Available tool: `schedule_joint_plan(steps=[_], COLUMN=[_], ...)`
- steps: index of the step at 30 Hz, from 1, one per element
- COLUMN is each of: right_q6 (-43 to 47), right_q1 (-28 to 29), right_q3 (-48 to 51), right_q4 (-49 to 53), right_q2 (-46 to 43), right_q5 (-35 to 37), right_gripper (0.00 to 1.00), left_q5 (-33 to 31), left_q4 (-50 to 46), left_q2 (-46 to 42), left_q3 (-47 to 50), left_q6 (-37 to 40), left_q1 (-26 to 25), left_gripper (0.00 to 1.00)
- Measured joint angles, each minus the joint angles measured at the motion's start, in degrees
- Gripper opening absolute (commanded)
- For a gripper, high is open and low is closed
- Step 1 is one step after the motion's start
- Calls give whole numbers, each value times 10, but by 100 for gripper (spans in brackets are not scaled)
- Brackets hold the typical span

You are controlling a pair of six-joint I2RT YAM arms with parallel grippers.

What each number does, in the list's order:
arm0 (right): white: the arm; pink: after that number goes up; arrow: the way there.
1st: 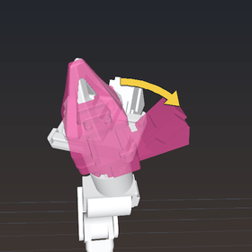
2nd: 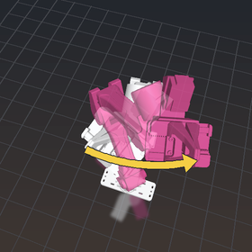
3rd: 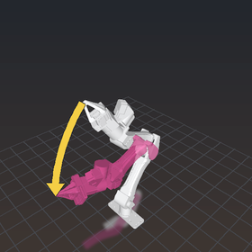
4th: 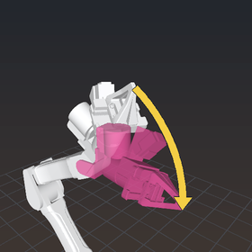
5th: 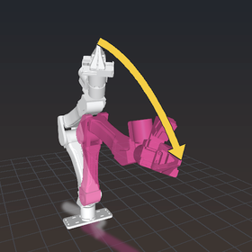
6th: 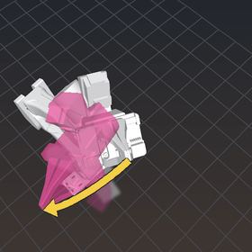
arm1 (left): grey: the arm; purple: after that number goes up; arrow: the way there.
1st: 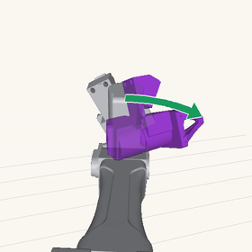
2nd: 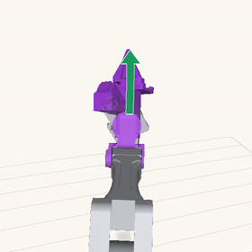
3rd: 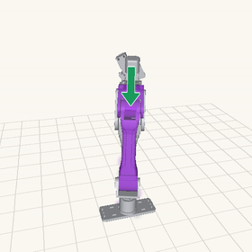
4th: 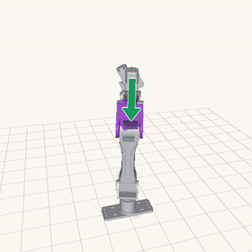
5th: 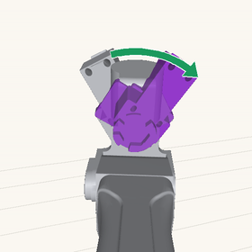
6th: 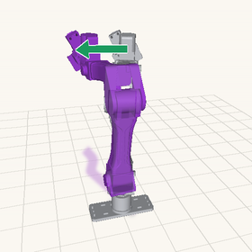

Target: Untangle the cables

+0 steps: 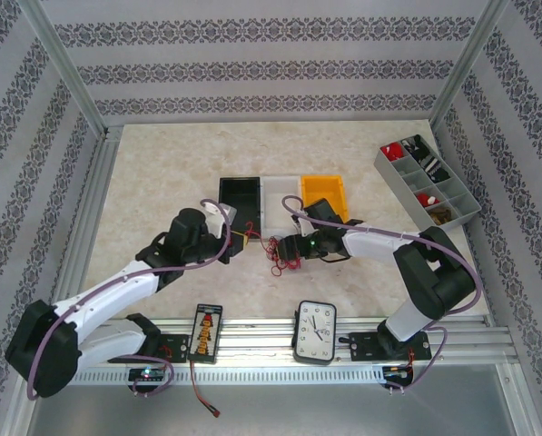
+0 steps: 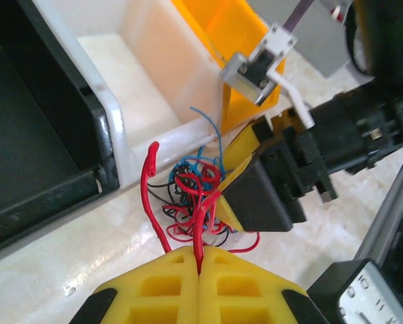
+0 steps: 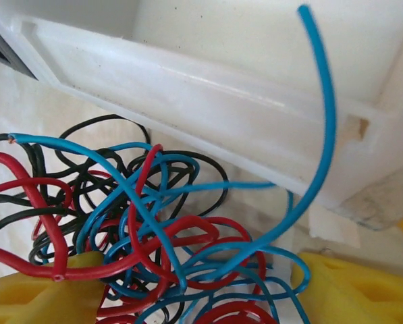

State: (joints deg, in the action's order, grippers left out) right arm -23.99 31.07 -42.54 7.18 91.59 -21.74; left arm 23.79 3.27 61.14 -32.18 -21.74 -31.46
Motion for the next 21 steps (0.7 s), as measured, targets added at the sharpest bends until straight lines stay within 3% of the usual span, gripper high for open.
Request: schedule_joint_plan(steps=[7, 14, 21], right_q6=[-19, -23, -42], right_q1=[-21, -27, -43], right_q3=[12, 34, 50], right_q4=[-19, -38, -34], right_q2=[-1, -20, -38], right_q5=[-29, -35, -18], right_gripper=[78, 80, 79], left_q5=[29, 40, -7], left_q4=[-1, -24, -31], left_q2=[-57, -60, -101], left_q3=[14, 2, 1], left_q6=[-35, -25, -23], left_q1=[63, 65, 73], left_gripper=[0, 0, 0])
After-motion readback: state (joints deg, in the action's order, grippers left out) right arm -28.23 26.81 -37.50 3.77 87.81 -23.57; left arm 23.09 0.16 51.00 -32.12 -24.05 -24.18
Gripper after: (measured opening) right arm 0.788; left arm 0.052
